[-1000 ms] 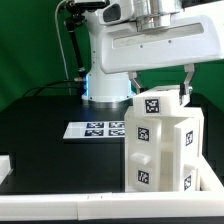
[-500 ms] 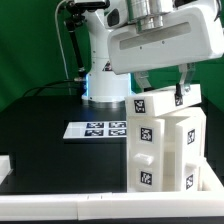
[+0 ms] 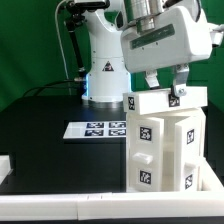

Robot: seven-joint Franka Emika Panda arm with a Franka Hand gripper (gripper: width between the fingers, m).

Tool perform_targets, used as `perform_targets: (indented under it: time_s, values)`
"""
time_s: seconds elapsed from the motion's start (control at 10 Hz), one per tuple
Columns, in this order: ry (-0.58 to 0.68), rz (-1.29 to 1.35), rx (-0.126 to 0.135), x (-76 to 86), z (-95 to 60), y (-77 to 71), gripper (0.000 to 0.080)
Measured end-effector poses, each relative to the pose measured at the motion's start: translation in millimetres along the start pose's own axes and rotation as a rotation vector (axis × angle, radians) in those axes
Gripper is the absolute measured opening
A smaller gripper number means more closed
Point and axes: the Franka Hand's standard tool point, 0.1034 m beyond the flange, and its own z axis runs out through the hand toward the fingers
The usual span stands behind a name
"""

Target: Assemble cabinet

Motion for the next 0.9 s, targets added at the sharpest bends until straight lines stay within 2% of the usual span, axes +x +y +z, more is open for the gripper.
perform_targets:
  time_s: [0.3, 0.9]
  values:
    - [-0.027, 0.272, 0.017, -2.4, 0.1, -1.3, 0.0558]
    - [-0.065, 0.770, 0.032, -4.2, -0.3, -4.6, 0.0558]
